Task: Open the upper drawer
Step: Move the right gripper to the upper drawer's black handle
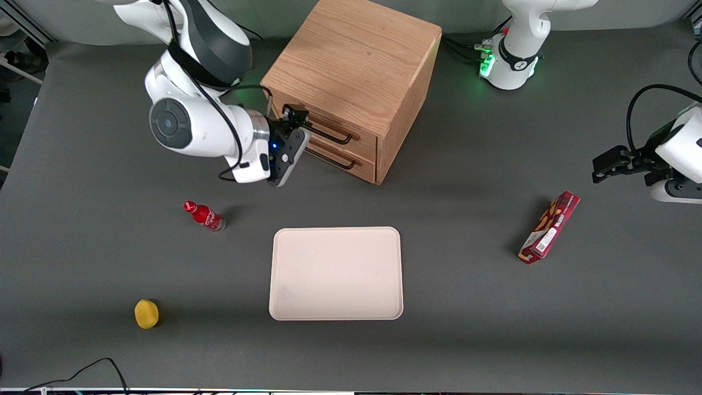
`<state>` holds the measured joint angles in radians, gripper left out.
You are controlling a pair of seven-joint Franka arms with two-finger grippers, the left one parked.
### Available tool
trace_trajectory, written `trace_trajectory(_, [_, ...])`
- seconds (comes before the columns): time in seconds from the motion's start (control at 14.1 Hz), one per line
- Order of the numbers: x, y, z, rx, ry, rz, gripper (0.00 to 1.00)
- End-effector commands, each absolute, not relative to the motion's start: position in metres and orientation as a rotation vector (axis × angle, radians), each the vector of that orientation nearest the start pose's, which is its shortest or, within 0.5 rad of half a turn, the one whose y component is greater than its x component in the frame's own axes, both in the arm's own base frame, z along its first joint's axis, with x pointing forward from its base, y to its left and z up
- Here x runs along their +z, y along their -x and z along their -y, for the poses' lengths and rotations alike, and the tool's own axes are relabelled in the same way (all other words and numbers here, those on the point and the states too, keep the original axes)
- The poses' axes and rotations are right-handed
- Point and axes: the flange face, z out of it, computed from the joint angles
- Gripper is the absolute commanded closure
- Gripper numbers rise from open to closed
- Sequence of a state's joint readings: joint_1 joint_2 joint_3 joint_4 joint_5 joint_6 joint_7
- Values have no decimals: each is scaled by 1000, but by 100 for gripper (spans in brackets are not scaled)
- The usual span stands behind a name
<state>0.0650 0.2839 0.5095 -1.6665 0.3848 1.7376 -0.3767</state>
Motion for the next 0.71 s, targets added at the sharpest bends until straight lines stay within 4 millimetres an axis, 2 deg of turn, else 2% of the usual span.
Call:
trace_trajectory(0.0, [437, -508, -348, 282, 2399, 1094, 0])
trace_trajectory(0.64, [399, -476, -366, 305, 2410, 1136, 0])
